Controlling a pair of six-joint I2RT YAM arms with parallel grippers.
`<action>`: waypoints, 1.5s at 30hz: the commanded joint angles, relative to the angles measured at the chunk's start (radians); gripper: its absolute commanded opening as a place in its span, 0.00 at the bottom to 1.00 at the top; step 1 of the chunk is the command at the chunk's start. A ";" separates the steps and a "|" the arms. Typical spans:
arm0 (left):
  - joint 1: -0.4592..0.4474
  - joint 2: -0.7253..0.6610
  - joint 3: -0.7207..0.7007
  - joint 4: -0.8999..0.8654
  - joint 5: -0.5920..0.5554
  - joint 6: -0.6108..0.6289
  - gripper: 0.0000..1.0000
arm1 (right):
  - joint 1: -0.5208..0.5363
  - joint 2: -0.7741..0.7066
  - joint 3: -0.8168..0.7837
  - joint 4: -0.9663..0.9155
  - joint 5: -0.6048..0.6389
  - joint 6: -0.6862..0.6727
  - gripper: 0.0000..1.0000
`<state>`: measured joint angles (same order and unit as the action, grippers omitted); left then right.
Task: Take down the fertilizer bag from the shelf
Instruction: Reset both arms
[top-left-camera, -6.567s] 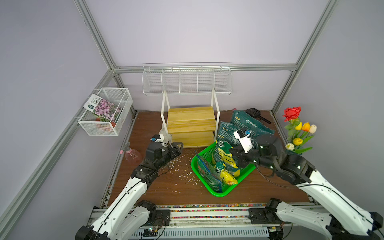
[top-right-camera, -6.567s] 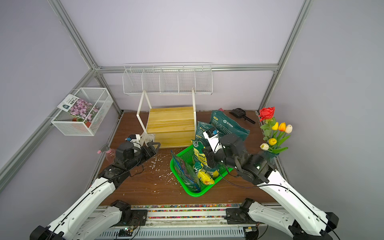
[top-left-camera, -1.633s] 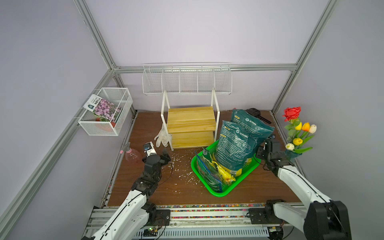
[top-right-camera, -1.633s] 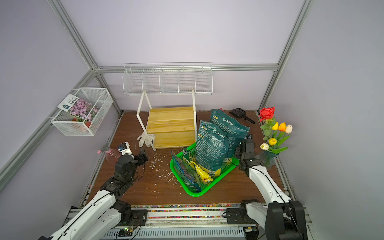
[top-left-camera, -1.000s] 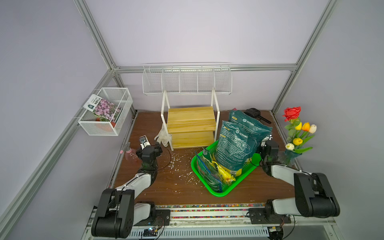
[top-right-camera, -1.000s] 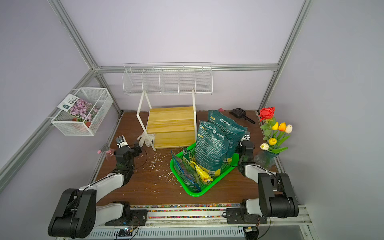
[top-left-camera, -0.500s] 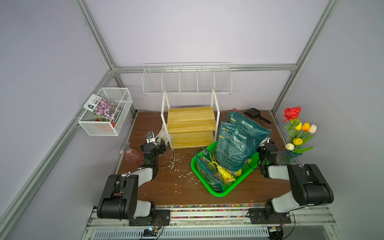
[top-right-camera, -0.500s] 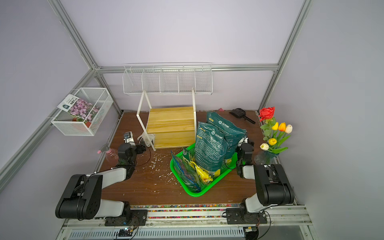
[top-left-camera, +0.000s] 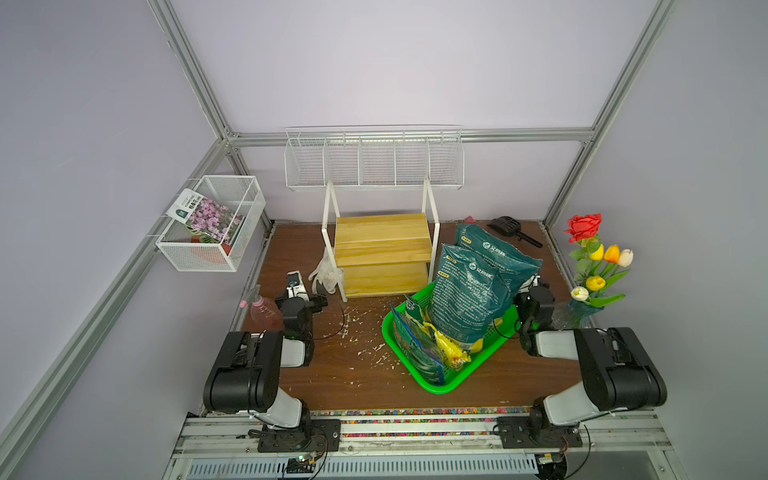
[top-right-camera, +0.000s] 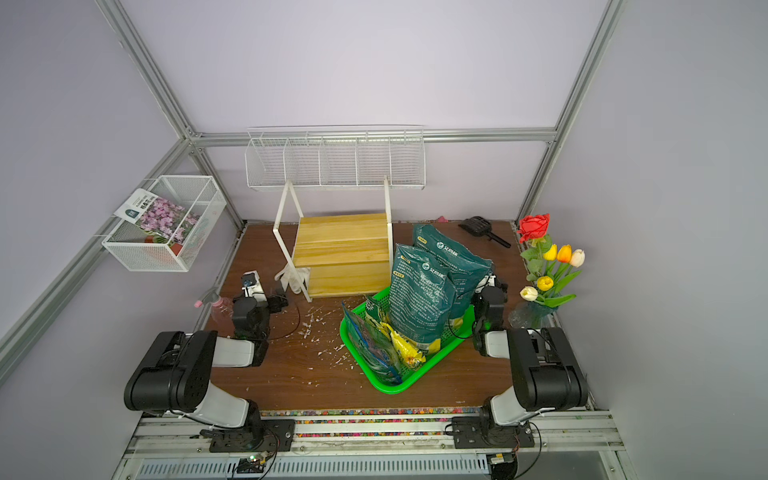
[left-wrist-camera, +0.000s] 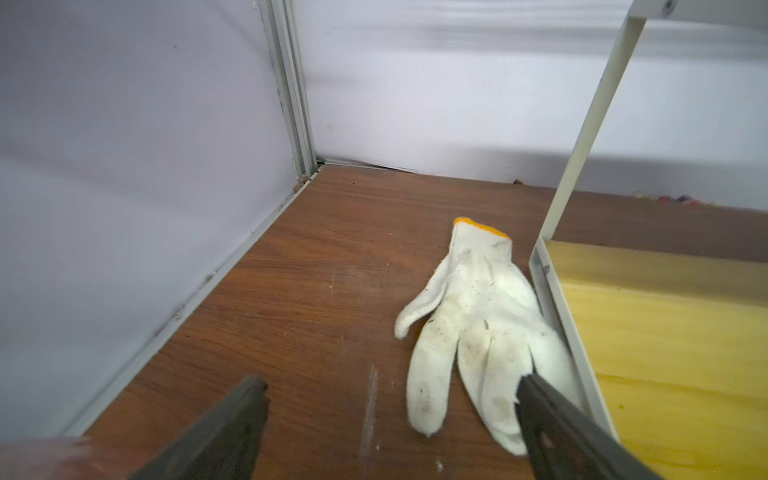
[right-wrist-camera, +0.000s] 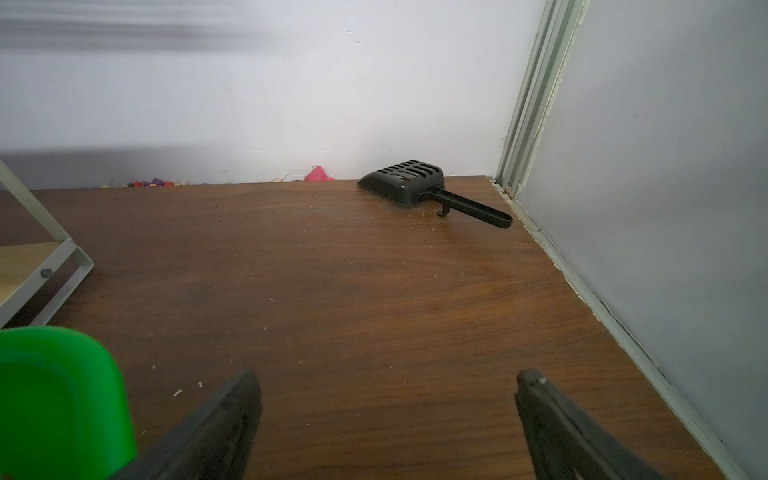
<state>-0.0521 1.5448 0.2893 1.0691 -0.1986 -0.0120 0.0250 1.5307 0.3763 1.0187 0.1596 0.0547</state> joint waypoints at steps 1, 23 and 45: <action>-0.024 0.012 0.021 0.023 -0.066 0.006 1.00 | 0.016 0.031 -0.013 -0.065 -0.023 -0.027 0.99; -0.034 0.019 0.002 0.072 -0.093 0.013 1.00 | 0.015 0.030 -0.013 -0.065 -0.023 -0.027 0.99; -0.031 0.016 0.006 0.060 -0.088 0.012 0.61 | 0.012 0.029 -0.007 -0.078 -0.036 -0.028 0.41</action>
<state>-0.0860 1.5608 0.2878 1.1309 -0.2905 -0.0055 0.0261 1.5307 0.3775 1.0183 0.1471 0.0517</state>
